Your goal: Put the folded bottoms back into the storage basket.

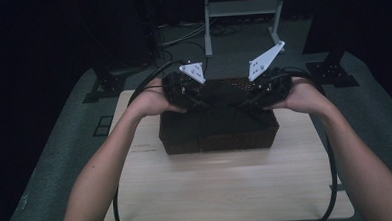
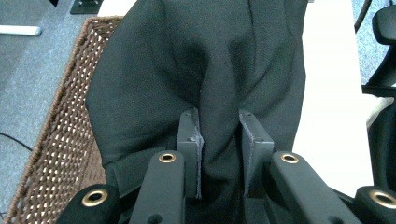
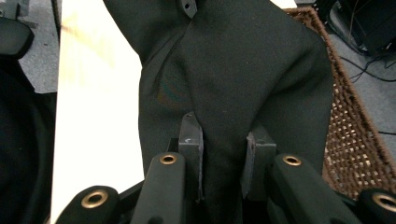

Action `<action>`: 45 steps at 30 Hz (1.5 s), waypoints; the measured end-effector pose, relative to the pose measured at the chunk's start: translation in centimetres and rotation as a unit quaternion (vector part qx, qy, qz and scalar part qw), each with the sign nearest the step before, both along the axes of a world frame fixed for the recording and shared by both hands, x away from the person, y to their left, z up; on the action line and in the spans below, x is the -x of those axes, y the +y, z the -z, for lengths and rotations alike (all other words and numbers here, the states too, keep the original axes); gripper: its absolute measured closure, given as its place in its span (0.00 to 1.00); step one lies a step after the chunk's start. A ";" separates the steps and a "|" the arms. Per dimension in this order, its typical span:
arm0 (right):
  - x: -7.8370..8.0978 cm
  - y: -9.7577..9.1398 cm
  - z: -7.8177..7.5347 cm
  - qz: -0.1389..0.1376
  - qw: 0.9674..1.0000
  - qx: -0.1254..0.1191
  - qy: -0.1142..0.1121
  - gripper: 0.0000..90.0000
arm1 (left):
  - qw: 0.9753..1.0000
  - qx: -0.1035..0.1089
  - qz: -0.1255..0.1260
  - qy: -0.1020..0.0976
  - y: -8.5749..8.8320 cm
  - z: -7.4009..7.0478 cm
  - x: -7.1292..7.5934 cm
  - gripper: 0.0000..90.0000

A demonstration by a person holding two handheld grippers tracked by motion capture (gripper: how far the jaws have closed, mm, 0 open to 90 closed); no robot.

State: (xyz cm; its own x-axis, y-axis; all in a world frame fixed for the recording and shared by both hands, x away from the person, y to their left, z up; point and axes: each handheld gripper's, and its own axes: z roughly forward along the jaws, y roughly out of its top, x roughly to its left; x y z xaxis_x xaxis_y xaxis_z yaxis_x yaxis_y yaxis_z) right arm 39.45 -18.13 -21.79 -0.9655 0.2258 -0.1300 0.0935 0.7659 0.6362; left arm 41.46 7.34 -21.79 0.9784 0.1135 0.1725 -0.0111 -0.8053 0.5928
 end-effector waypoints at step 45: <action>-7.4 0.2 -2.2 0.012 1.000 -0.017 -0.017 0.81 | 1.000 -0.014 -0.016 -0.020 0.1 -2.2 -7.3 0.82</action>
State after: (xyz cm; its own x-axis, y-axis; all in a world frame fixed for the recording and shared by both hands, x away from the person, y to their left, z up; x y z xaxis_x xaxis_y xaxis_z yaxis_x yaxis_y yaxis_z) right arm 46.81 -17.89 -19.62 -0.9549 0.2534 -0.1547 0.0888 0.7411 0.6655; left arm 48.81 7.41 -19.60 0.9668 0.1396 0.2141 -0.0074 -0.8219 0.5696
